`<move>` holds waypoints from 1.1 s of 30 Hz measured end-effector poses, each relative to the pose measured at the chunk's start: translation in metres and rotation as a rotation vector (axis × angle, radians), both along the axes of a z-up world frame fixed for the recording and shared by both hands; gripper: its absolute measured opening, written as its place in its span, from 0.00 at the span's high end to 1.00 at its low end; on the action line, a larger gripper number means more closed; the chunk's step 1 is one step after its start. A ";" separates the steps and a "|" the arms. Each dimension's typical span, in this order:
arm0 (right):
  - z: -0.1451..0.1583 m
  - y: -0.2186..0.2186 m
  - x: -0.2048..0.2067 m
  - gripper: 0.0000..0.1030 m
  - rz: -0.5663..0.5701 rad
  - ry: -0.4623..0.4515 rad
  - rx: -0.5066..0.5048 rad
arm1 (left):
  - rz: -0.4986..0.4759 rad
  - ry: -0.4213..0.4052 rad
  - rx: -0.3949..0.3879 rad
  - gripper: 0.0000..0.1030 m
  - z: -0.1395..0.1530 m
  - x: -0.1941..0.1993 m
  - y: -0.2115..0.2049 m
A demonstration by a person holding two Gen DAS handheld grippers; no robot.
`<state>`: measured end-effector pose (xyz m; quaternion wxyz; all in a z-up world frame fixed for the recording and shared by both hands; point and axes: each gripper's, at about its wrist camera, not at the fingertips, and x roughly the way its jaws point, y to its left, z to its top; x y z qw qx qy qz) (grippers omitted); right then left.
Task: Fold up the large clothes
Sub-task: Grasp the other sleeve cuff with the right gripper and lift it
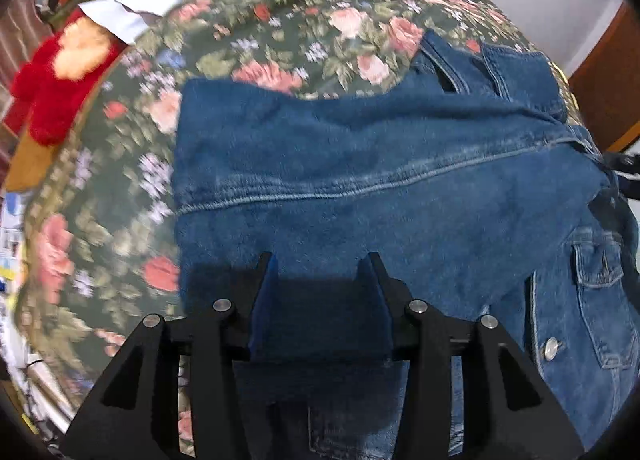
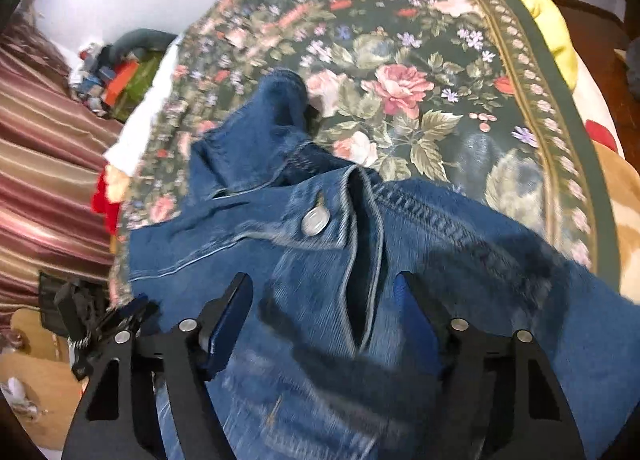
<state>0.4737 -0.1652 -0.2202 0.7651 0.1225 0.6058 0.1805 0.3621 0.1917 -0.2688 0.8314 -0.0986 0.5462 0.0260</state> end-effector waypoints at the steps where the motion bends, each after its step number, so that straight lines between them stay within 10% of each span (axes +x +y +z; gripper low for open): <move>1: -0.007 0.001 0.004 0.38 -0.007 0.014 0.011 | -0.009 -0.011 0.000 0.51 -0.002 -0.001 -0.002; 6: -0.013 0.019 0.009 0.61 -0.011 -0.013 0.006 | -0.086 -0.051 0.026 0.18 -0.008 -0.003 -0.024; 12: 0.016 0.033 -0.008 0.79 0.033 -0.098 0.058 | -0.109 -0.021 0.097 0.18 -0.003 0.000 -0.031; 25: 0.137 0.035 -0.078 0.83 0.091 -0.342 0.189 | 0.070 -0.056 0.173 0.18 0.036 -0.056 0.029; 33: 0.115 0.007 -0.102 0.83 0.035 -0.340 0.052 | 0.102 -0.039 0.168 0.18 0.025 -0.056 0.024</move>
